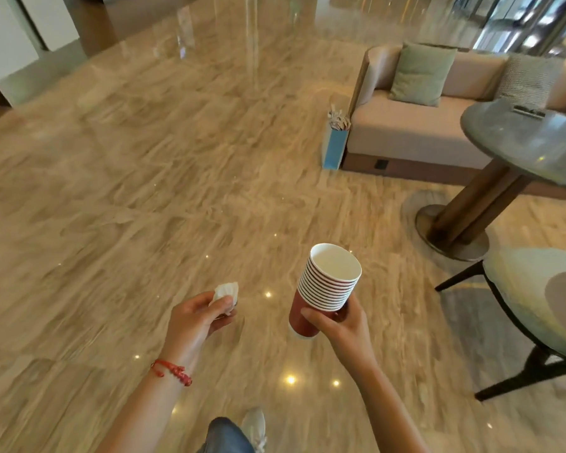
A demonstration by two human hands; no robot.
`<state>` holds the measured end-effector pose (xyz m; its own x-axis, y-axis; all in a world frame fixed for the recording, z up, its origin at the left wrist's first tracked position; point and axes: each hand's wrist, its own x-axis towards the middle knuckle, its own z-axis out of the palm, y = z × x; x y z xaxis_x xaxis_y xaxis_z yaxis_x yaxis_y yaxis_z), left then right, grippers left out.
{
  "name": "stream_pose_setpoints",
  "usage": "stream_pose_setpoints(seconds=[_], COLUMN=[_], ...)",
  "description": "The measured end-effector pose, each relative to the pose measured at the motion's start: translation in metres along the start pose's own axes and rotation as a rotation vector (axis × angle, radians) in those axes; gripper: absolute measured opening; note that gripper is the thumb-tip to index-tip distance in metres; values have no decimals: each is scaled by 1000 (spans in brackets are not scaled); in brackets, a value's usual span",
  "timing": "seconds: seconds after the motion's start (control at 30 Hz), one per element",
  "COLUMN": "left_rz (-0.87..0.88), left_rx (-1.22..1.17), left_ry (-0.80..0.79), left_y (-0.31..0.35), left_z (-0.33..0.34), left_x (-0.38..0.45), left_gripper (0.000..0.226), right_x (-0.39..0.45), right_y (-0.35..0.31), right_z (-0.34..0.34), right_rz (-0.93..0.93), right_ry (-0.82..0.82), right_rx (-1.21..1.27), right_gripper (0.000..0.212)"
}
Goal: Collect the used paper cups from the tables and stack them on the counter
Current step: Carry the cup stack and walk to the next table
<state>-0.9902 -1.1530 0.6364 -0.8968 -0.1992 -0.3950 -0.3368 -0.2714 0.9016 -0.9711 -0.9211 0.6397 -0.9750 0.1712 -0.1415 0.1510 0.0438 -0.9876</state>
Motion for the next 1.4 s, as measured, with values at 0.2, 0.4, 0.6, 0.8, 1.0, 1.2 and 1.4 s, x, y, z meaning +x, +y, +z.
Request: stream_pose_setpoints(seconds=[0.2, 0.4, 0.6, 0.8, 1.0, 1.2, 1.4], left_rz=[-17, -13, 16, 9, 1, 2, 1], left_rx=[32, 28, 19, 21, 36, 55, 64], left_ry=[-57, -44, -19, 6, -10, -8, -33], left_y=[44, 71, 118, 156, 190, 253, 319], left_z=[68, 147, 223, 282, 319, 355, 405], left_x=[120, 248, 365, 473, 613, 770, 907], left_gripper=[3, 10, 14, 17, 19, 7, 6], right_x=[131, 283, 436, 569, 715, 874, 1013], right_y=[-21, -26, -54, -79, -87, -119, -154], right_z=[-5, -17, -26, -23, -2, 37, 58], right_rz=[-19, -52, -45, -15, 3, -16, -20], right_ry=[49, 54, -16, -28, -3, 26, 49], right_rx=[32, 24, 8, -6, -27, -23, 3], right_gripper=[53, 54, 55, 52, 48, 45, 49])
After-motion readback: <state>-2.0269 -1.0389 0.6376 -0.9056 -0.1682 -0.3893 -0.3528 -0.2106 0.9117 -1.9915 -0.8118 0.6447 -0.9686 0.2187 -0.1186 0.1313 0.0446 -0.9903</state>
